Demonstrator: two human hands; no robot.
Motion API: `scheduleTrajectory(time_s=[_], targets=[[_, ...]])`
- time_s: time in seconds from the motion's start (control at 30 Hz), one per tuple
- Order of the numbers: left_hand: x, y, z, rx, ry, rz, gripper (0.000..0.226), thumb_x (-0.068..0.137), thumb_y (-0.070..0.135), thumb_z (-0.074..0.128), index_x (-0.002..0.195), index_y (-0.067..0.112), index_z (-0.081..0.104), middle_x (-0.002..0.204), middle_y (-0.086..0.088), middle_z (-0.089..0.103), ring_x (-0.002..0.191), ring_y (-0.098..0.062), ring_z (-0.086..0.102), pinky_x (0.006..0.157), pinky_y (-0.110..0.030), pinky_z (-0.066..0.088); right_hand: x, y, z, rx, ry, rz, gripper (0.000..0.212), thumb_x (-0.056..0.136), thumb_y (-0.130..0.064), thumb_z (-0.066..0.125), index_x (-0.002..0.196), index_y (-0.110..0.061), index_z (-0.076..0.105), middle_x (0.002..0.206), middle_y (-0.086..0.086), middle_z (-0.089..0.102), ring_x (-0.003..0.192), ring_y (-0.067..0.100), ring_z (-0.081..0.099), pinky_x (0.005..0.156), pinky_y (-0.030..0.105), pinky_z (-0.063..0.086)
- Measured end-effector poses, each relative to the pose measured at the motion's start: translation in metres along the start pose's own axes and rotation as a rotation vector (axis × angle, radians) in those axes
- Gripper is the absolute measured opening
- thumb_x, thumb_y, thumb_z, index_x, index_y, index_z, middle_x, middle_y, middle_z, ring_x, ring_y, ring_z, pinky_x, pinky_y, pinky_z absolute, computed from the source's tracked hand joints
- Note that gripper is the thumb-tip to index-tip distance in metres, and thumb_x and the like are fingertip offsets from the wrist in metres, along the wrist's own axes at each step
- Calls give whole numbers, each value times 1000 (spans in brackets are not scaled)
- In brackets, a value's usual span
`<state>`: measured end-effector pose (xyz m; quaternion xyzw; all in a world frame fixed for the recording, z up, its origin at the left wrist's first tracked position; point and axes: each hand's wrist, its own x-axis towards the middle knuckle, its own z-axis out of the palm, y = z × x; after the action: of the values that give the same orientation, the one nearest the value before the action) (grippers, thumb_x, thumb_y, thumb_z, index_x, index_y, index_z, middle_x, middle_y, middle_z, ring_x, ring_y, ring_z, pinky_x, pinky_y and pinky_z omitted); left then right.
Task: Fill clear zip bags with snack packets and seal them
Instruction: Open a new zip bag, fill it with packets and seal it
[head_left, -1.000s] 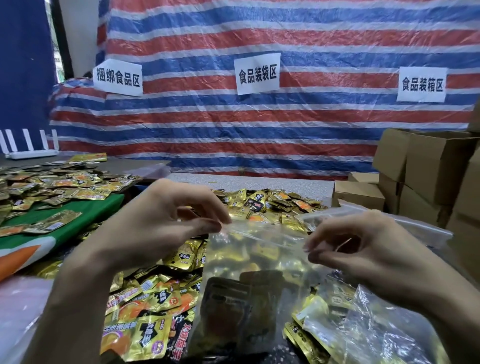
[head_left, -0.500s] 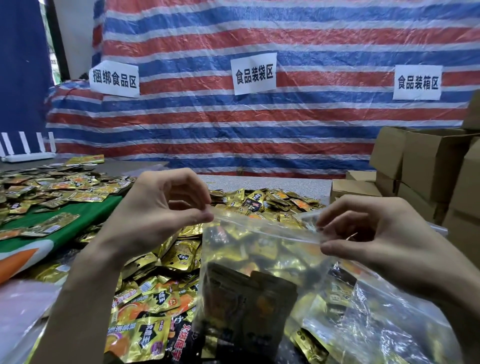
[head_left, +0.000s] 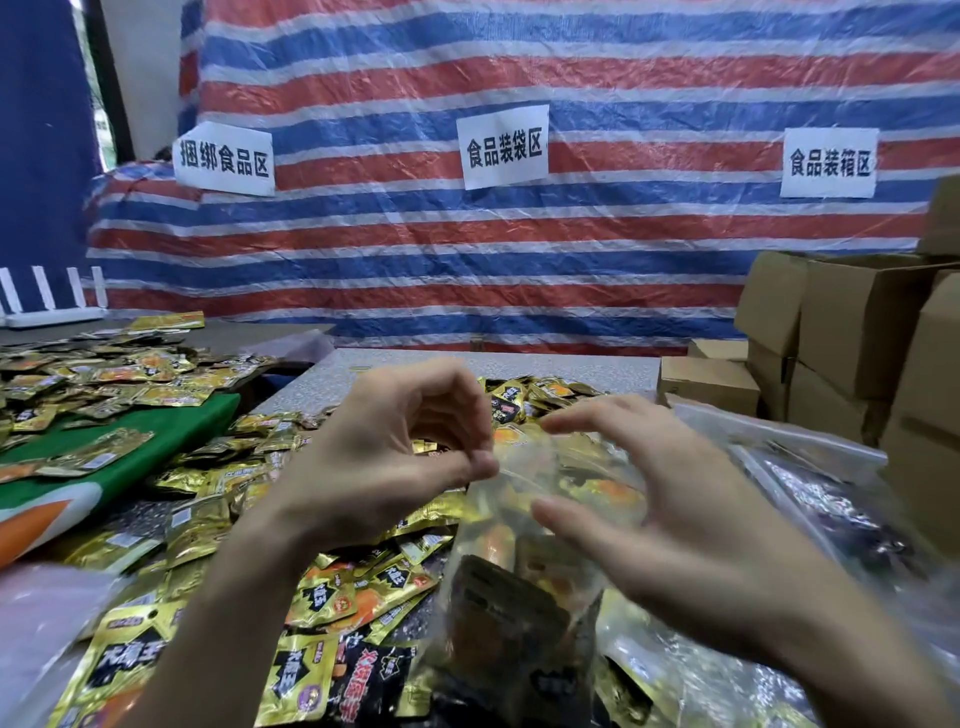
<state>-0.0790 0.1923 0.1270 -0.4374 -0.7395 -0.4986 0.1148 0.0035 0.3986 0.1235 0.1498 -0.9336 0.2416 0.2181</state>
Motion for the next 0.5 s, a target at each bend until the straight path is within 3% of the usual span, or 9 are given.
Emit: scheduleTrajectory(time_s=[0.1,0.17,0.3,0.5], targets=[[-3,8,5,34,-33,57,19,74,0,76,84,11,65,81,-3,70,77,-19,69,75,-38,58,3,-13,18,-49,89,-95,29,88,-51,57,113,-37,64,110,-24,59,111,1,50,99,32,41],[-5,13,6,59,-44,81,18,75,1,75,85,12,66,81,-2,70,78,-19,70,75,-41,58,5,-11,17,35,110,-92,20,89,-44,65,106,-33,68,102,-20,64,103,3,55,91,37,46],[-6,17,5,75,-74,105,17,76,0,76,86,10,66,82,-3,68,78,-20,69,74,-43,57,3,-5,7,162,84,-89,18,80,-44,70,92,-31,73,86,-17,66,91,4,59,79,35,49],[-9,23,3,86,-104,132,16,78,0,75,86,10,65,82,-4,68,78,-21,68,73,-41,56,3,-8,1,214,51,-104,5,79,-29,78,79,-28,74,80,-18,67,90,4,61,75,18,43]])
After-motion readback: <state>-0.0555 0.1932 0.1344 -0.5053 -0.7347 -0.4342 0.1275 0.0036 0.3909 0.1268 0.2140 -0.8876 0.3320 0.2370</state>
